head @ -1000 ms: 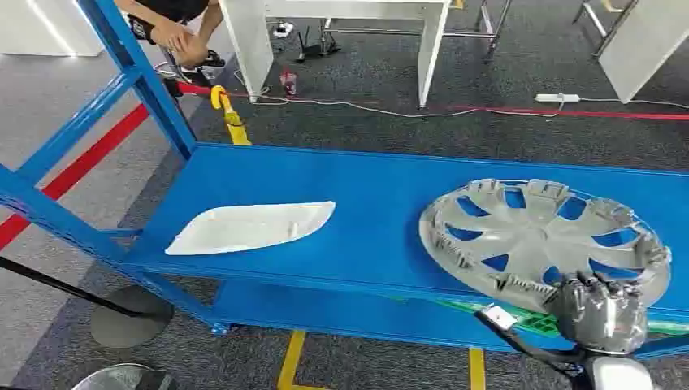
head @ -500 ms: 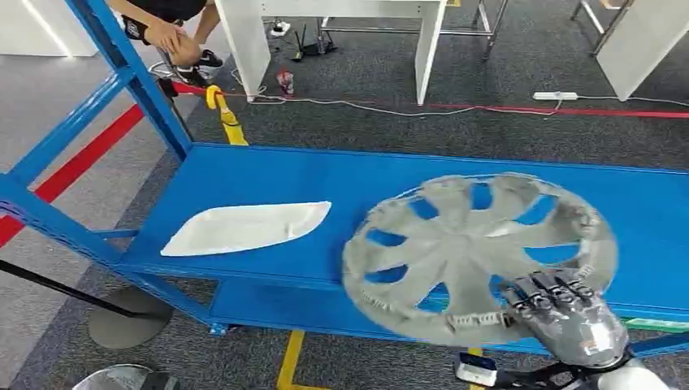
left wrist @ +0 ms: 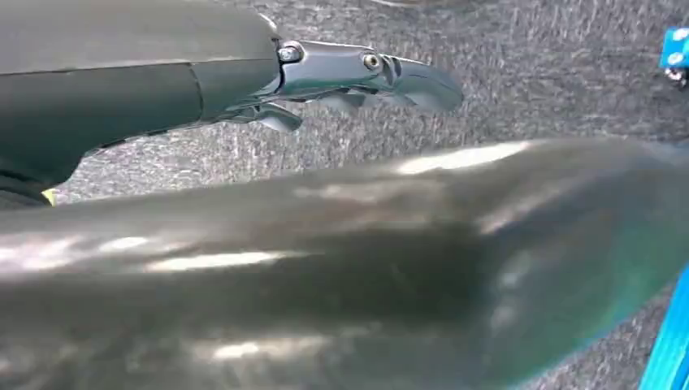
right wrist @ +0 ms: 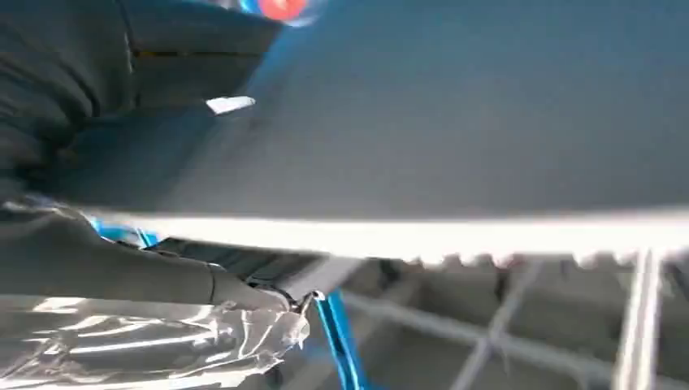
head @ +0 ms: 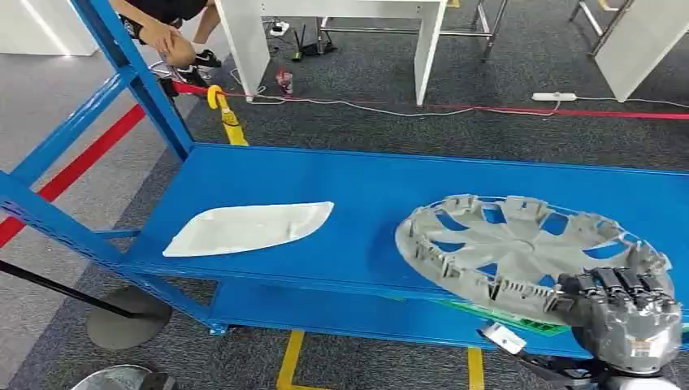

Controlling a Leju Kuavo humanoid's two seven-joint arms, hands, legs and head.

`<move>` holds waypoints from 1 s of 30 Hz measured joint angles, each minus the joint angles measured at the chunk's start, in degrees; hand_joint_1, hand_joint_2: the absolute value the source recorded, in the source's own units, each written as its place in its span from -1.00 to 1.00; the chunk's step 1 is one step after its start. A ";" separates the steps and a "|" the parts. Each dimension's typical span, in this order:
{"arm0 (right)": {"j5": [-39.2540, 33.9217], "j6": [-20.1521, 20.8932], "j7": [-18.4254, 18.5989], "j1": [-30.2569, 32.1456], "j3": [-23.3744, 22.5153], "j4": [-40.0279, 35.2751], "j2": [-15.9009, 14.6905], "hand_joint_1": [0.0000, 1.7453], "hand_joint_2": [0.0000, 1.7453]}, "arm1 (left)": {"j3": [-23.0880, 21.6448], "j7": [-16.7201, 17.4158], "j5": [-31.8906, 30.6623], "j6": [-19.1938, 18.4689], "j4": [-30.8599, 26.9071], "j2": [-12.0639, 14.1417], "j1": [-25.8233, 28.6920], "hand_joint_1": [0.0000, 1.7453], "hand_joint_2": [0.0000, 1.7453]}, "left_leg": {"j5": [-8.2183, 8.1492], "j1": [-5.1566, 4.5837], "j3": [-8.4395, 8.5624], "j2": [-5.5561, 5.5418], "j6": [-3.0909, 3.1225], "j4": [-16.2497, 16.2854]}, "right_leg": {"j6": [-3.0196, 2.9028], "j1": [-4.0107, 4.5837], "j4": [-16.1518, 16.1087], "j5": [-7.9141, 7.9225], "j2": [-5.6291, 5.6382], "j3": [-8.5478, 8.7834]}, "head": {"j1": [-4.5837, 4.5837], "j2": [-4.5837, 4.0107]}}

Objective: Take the parts from the cabinet and place them on the table.

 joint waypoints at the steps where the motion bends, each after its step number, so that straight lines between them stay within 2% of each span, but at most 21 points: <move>1: 0.11 0.02 3.70 0.53 1.17 2.22 -1.38 1.00 1.00 | 0.11 0.00 -0.02 -0.04 0.00 0.00 0.03 -1.00 -1.00 | -0.01 -0.01 -0.01 0.00 0.01 0.00 | 0.00 -0.01 0.00 0.00 0.01 -0.01 | -0.02 0.00; 2: 0.13 0.02 5.93 0.77 2.17 3.87 -2.58 0.94 1.00 | 0.20 0.00 -0.04 -0.04 0.00 0.00 0.04 -1.00 -1.00 | -0.02 -0.01 0.01 0.01 0.01 0.00 | 0.00 -0.02 0.00 0.00 0.07 -0.01 | -0.02 0.00; 4: 0.20 0.04 9.18 1.17 3.78 6.23 -4.55 1.00 1.00 | 0.31 0.00 -0.24 -0.04 0.00 0.00 -0.03 -1.00 -1.00 | -0.02 -0.02 0.01 0.02 0.01 0.00 | 0.00 -0.03 -0.01 0.00 0.04 0.01 | 0.00 0.00; 5: 0.20 0.20 12.72 1.22 4.68 7.08 -5.95 1.00 1.00 | 0.35 0.00 -0.37 -0.07 0.00 0.02 -0.01 -1.00 -1.00 | -0.03 -0.02 0.00 0.01 0.02 0.00 | 0.00 -0.05 -0.02 0.00 0.02 0.03 | 0.00 0.00; 6: 0.26 0.39 18.94 1.21 7.20 8.28 -8.04 1.00 1.00 | 0.46 0.00 -0.39 -0.07 0.00 0.02 0.03 -1.00 -1.00 | -0.03 -0.08 0.01 0.01 0.03 0.00 | 0.01 -0.11 -0.02 0.01 0.01 0.02 | 0.00 0.00; 8: 0.26 0.52 28.89 0.59 12.65 9.52 -13.01 1.00 1.00 | 0.70 0.00 -0.48 -0.07 0.00 0.02 0.01 -1.00 -1.00 | -0.01 -0.09 0.01 0.01 0.04 0.00 | 0.04 -0.11 -0.02 0.03 0.00 0.03 | 0.04 0.00; 10: 0.26 0.44 36.16 -0.46 17.93 10.22 -17.40 1.00 1.00 | 0.85 0.00 -0.55 -0.07 0.00 0.02 -0.02 -1.00 -1.00 | -0.01 -0.13 0.04 0.02 0.04 0.00 | 0.06 -0.12 -0.04 0.05 0.02 0.04 | 0.00 0.00; 11: 0.22 0.28 37.88 -0.86 20.25 10.46 -19.48 1.00 1.00 | 0.92 0.00 -0.61 -0.07 0.00 0.02 -0.05 -1.00 -1.00 | 0.00 -0.13 0.04 0.02 0.05 0.01 | 0.06 -0.12 -0.04 0.05 0.01 0.04 | 0.00 0.00; 12: 0.18 0.13 37.54 -1.03 21.47 10.59 -20.66 1.00 1.00 | 0.98 0.00 -0.66 -0.07 0.00 0.02 -0.03 -1.00 -1.00 | 0.00 -0.14 0.05 0.02 0.06 0.01 | 0.07 -0.13 -0.05 0.06 0.00 0.03 | 0.02 0.00; 13: 0.20 0.00 35.35 -0.94 22.01 10.44 -21.44 1.00 1.00 | 1.07 -0.02 -0.90 -0.07 0.00 0.02 -0.02 -1.00 -1.00 | 0.00 -0.14 0.05 0.01 0.06 0.01 | 0.07 -0.13 -0.05 0.06 0.00 0.03 | -0.02 0.00; 14: 0.20 -0.07 30.84 -0.52 21.68 9.68 -21.29 1.00 1.00 | 1.16 -0.04 -0.96 -0.04 0.00 0.02 -0.01 -1.00 -1.00 | 0.00 -0.14 0.04 0.00 0.06 0.01 | 0.07 -0.13 -0.05 0.05 -0.03 0.02 | 0.02 0.00; 16: 0.24 -0.15 21.81 0.11 19.81 7.54 -19.28 1.00 1.00 | 1.31 -0.04 -1.03 0.02 0.00 0.02 0.11 -1.00 -1.00 | 0.00 -0.12 0.04 0.00 0.05 0.01 | 0.06 -0.09 -0.05 0.05 0.03 -0.02 | -0.02 0.00; 18: 0.24 -0.20 11.45 0.30 16.25 4.61 -15.03 1.00 1.00 | 1.38 -0.09 -1.07 0.13 0.00 0.00 0.11 -1.00 -1.00 | 0.00 -0.02 0.04 0.04 0.05 0.00 | 0.06 0.00 -0.03 0.05 0.14 -0.05 | -0.02 0.00; 19: 0.26 -0.20 8.66 0.33 15.14 3.40 -12.97 1.00 1.00 | 1.40 -0.13 -1.11 0.15 0.00 -0.02 0.05 -1.00 -1.00 | 0.00 0.02 0.03 0.04 0.05 0.00 | 0.05 0.02 -0.03 0.04 0.12 -0.05 | -0.02 0.00; 21: 0.13 -0.20 6.56 0.30 13.49 1.00 -9.30 1.00 1.00 | 1.44 -0.17 -1.20 0.18 0.00 -0.04 0.07 -1.00 -1.00 | 0.01 0.04 0.02 0.02 0.03 -0.01 | 0.02 0.09 -0.03 0.02 0.06 -0.04 | -0.02 0.00; 23: 0.13 -0.20 5.79 0.41 12.74 -0.42 -7.35 1.00 1.00 | 1.49 -0.20 -1.20 0.18 0.00 -0.11 0.10 -1.00 -1.00 | 0.05 0.07 -0.02 -0.01 -0.02 -0.02 | 0.02 0.08 -0.02 0.02 -0.03 -0.02 | 0.00 0.00; 26: 0.15 -0.20 5.92 0.28 11.36 -3.14 -4.47 1.00 1.00 | 1.62 -0.28 -1.42 0.20 0.00 -0.20 0.18 -1.00 -1.00 | 0.05 0.04 -0.02 -0.02 -0.03 -0.01 | 0.01 0.07 -0.02 0.05 -0.01 0.01 | 0.00 0.00; 30: 0.15 -0.20 7.50 -0.17 10.75 -6.55 -2.32 1.00 1.00 | 1.86 -0.48 -1.51 0.26 0.00 -0.24 0.12 -1.00 -1.00 | 0.04 -0.06 0.01 0.01 -0.01 -0.01 | 0.03 -0.05 -0.03 0.07 0.06 0.01 | 0.00 0.00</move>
